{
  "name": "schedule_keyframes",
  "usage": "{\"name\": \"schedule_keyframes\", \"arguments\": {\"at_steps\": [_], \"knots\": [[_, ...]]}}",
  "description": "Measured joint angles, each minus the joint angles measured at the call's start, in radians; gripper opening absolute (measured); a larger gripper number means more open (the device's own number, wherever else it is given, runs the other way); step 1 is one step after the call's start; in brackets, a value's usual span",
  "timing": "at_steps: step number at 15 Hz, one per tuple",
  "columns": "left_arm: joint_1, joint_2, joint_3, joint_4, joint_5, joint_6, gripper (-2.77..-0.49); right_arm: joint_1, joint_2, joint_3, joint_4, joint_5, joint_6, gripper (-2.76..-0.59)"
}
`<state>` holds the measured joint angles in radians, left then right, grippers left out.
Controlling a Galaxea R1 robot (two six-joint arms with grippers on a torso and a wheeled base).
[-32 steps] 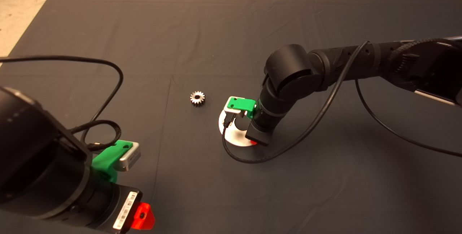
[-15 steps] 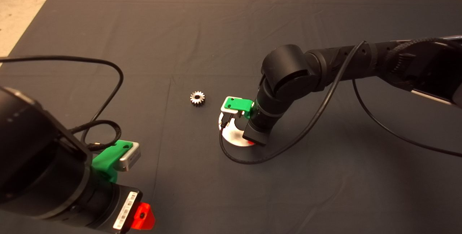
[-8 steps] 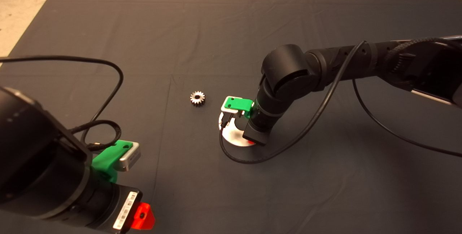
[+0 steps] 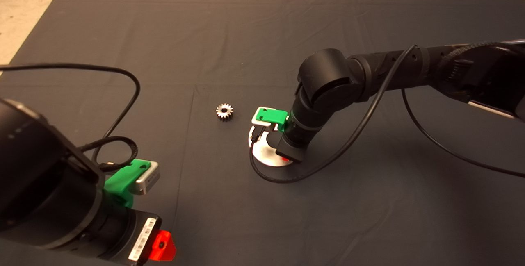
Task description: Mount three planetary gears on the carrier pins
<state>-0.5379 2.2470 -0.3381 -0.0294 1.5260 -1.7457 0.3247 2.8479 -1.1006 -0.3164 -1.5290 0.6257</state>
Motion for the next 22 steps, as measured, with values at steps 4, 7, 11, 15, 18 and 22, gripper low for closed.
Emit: {"name": "schedule_keyframes", "arguments": {"at_steps": [4, 7, 11, 15, 18, 22], "knots": [[0.000, 0.000, 0.000, 0.000, 0.000, 0.000, -0.51, 0.000, 0.000, 0.000, 0.000, 0.000, 0.000, -2.31], [0.000, 0.000, 0.000, 0.000, 0.000, 0.000, -0.51, 0.000, 0.000, 0.000, 0.000, 0.000, 0.000, -2.31], [0.000, 0.000, 0.000, 0.000, 0.000, 0.000, -0.51, 0.000, 0.000, 0.000, 0.000, 0.000, 0.000, -2.31], [0.000, 0.000, 0.000, 0.000, 0.000, 0.000, -0.51, 0.000, 0.000, 0.000, 0.000, 0.000, 0.000, -2.31], [0.000, 0.000, 0.000, 0.000, 0.000, 0.000, -0.51, 0.000, -0.001, 0.000, 0.000, 0.001, 0.000, -2.31], [0.000, 0.000, 0.000, 0.000, 0.000, 0.000, -0.51, 0.000, -0.011, 0.011, -0.001, 0.003, 0.000, -2.31]]}}
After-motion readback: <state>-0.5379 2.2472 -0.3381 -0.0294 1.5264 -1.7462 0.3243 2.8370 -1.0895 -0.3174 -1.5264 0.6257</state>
